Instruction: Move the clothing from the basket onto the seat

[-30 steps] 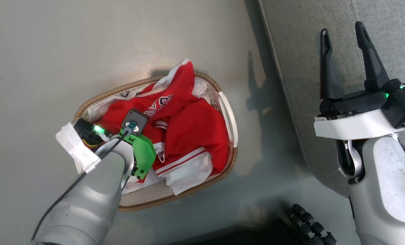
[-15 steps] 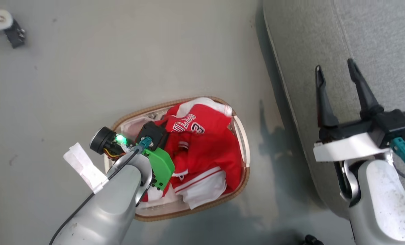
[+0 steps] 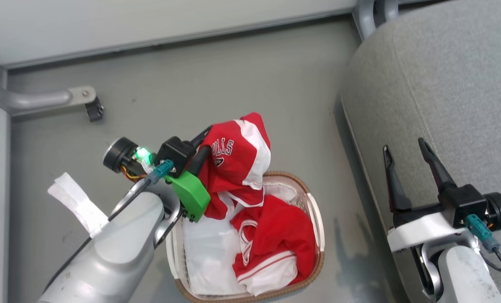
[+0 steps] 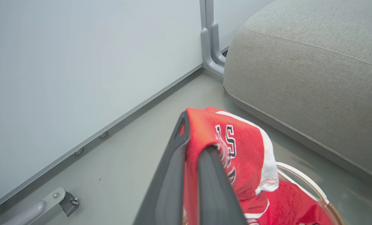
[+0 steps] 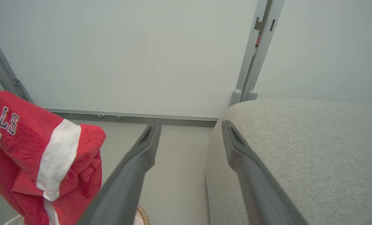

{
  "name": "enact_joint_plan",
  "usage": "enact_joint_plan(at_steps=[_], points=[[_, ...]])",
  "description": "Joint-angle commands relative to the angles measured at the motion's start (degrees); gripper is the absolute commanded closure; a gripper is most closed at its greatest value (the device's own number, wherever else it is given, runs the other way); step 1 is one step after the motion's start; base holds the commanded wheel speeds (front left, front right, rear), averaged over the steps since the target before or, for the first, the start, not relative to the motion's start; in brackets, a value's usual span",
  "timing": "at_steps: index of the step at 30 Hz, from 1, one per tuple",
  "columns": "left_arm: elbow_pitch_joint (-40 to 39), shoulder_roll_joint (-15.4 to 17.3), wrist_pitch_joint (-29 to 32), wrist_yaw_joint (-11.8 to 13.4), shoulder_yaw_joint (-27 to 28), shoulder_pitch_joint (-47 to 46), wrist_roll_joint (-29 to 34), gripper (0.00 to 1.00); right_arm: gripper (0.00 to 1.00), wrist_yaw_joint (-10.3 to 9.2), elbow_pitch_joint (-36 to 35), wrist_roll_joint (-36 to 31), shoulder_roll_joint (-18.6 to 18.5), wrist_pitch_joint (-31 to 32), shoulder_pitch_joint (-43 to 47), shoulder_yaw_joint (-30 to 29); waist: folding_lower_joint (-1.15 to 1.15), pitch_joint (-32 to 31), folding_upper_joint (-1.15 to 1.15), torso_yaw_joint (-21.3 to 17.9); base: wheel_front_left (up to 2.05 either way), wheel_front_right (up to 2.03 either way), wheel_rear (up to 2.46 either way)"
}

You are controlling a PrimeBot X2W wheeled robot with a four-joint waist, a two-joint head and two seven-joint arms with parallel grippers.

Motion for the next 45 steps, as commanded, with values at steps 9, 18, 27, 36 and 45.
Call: enact_joint_plan(at_steps=[9,18,27,36,45], points=[[-7.26,4.56,2.76,-0.18,-1.22,-4.65,-1.79,1.00,0.00,-0.06,0.87,-0.01,-0.25,-0.27,3.90,1.86,0.00,-12.40,0.00,3.79,0.00,0.00,0.00],[-13.77,7.02,5.95,0.15,0.19,-9.14,-3.25,1.00,0.00,-0.06,1.23,-0.30,-0.25,-0.27,5.11,4.99,0.00,-14.47,0.00,3.87,0.00,0.00,0.00],[-17.99,6.33,7.83,0.74,-0.10,-11.28,-3.67,1.00,0.00,-0.06,1.85,0.30,-0.25,-0.27,3.16,10.25,0.00,-14.99,0.00,4.31,0.00,0.00,0.00],[-20.74,4.62,9.54,0.53,-1.67,-13.81,-3.67,1.00,0.00,-0.06,5.48,-0.96,-0.26,-0.27,-3.05,17.68,0.00,-14.51,0.00,5.01,0.00,0.00,0.00],[-22.90,2.80,10.46,0.31,-3.62,-15.92,-3.78,1.00,0.00,-0.06,12.89,-1.08,-0.24,-0.26,-10.51,22.22,0.00,-14.07,0.00,6.50,0.00,0.00,0.00]])
